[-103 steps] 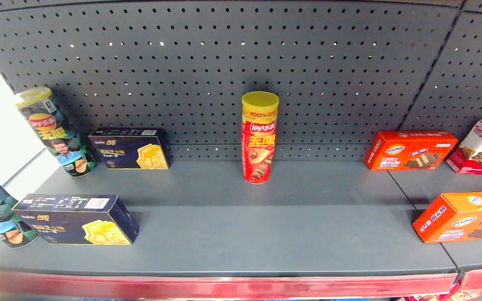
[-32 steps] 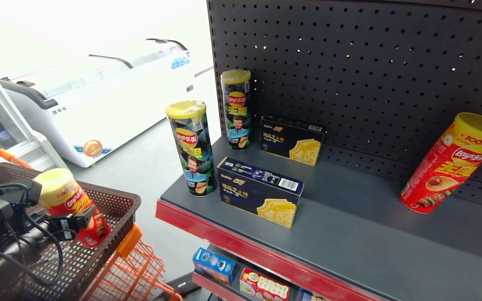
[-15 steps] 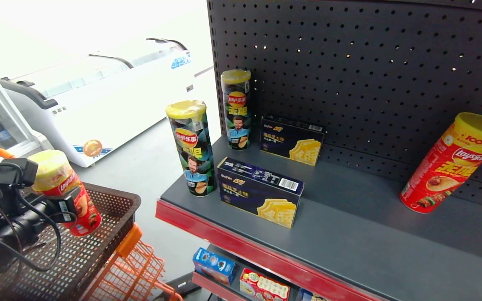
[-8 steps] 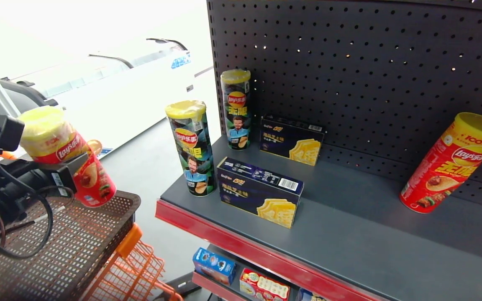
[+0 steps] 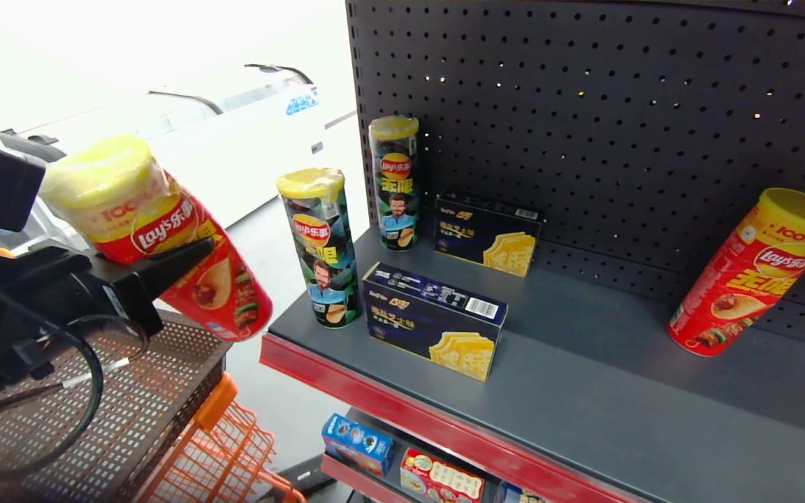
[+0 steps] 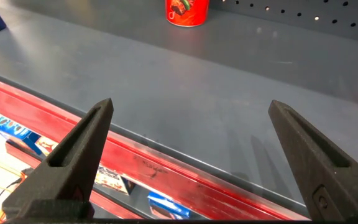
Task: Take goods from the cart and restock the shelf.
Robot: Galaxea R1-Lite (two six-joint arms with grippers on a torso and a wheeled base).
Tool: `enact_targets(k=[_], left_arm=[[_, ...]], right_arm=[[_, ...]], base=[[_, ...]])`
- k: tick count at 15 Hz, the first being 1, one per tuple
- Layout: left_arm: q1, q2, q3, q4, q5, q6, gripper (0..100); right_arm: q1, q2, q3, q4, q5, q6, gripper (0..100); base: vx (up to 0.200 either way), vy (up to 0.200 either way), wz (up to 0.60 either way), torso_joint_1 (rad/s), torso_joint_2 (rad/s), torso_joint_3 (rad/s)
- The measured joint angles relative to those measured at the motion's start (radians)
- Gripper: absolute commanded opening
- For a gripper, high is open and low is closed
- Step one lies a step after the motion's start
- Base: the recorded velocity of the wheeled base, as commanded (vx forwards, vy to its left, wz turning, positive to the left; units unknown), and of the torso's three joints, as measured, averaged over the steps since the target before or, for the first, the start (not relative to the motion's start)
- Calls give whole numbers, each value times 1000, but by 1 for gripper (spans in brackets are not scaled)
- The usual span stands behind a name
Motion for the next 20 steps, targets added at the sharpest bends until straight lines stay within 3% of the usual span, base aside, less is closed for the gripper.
enact_targets(k=[2, 8, 16, 18, 20], left_arm=[[-64, -27, 31, 1, -2, -26, 0], [-177, -71, 70, 5, -40, -31, 0], [-190, -65, 60, 76, -257, -31, 0], [-190, -56, 58, 76, -274, -31, 0], [-191, -49, 56, 76, -330, -31, 0]], right_arm=[[0, 0, 0, 0, 0, 0, 100], [0, 0, 0, 0, 0, 0, 100], [0, 0, 0, 1, 0, -1, 100], [0, 0, 0, 0, 0, -1, 100], [-1, 0, 0, 1, 0, -2, 100]], base=[[0, 0, 0, 0, 0, 0], [0, 0, 0, 0, 0, 0], [0, 0, 0, 0, 0, 0], [0, 0, 0, 0, 0, 0], [0, 0, 0, 0, 0, 0]])
